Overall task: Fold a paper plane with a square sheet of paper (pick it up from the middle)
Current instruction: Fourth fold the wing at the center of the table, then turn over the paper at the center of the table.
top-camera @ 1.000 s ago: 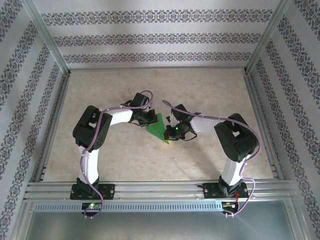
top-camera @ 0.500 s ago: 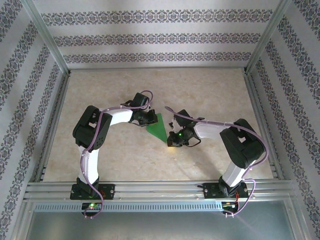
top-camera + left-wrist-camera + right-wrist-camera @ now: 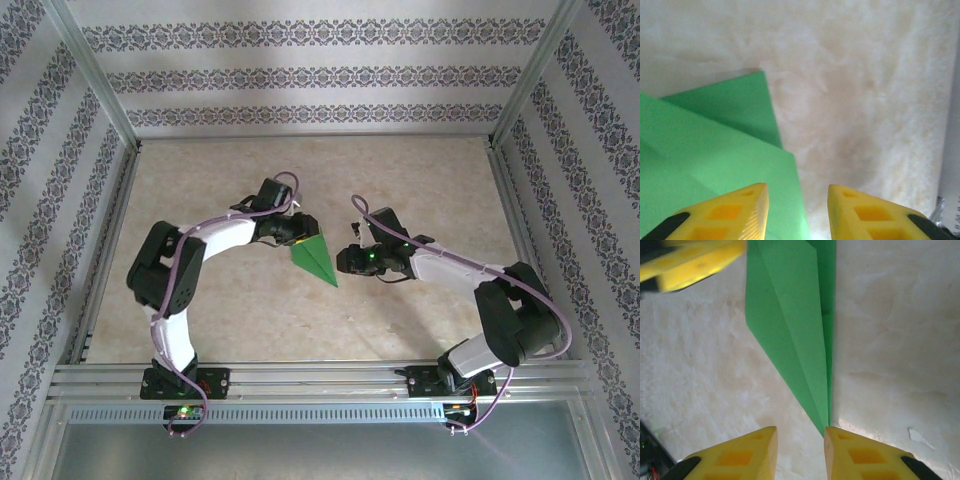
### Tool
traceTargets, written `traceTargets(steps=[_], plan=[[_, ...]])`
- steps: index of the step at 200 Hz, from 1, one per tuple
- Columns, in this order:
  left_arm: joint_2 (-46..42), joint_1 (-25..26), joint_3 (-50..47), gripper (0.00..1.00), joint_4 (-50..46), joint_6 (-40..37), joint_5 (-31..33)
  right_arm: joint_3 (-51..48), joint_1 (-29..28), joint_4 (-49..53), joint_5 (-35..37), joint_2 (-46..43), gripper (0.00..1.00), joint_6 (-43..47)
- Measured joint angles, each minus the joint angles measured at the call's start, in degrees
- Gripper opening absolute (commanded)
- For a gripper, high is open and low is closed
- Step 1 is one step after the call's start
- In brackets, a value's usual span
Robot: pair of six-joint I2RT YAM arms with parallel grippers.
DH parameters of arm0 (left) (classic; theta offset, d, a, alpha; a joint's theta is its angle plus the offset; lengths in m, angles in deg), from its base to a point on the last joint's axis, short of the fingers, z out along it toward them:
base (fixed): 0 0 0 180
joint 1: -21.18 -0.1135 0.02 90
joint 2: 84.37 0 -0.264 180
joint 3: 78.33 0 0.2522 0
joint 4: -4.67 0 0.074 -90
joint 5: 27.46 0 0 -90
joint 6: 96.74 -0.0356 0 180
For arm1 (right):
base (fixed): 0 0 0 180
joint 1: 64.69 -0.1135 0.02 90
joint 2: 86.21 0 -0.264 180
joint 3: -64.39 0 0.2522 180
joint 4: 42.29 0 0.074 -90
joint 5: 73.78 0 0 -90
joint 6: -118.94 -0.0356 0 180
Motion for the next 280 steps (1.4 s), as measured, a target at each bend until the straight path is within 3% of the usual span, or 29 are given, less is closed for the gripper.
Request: traceTargets(steps=[18, 38, 113, 178, 239, 280], plan=[[-5.31, -0.04, -4.09, 0.49, 2.56, 1.79, 1.11, 1.55, 0.13, -1.42, -0.02, 2.29, 0.36, 0.02], [-7.76, -0.26, -9.09, 0.5, 6.16, 4.81, 1.46, 3.61, 0.13, -2.82, -0.02, 5.16, 0.37, 0.09], [-2.71, -0.42, -14.14, 0.52, 12.83, 16.96, 0.76, 12.17, 1.81, -4.96, 0.68, 16.37, 0.38, 0.22], [-1.03, -0.44, -14.21, 0.5, 15.04, 19.67, 0.76, 16.52, 4.17, -7.17, -6.84, 24.65, 0.28, 1.95], [0.42, -0.79, -14.25, 0.48, 15.72, 19.67, 0.11, 17.79, 4.37, -8.74, -12.35, 26.38, 0.18, 3.08], [0.42, -1.03, -14.25, 0.47, 15.87, 19.63, -0.5, 18.01, 4.63, -9.6, -13.92, 26.69, 0.06, 3.02]])
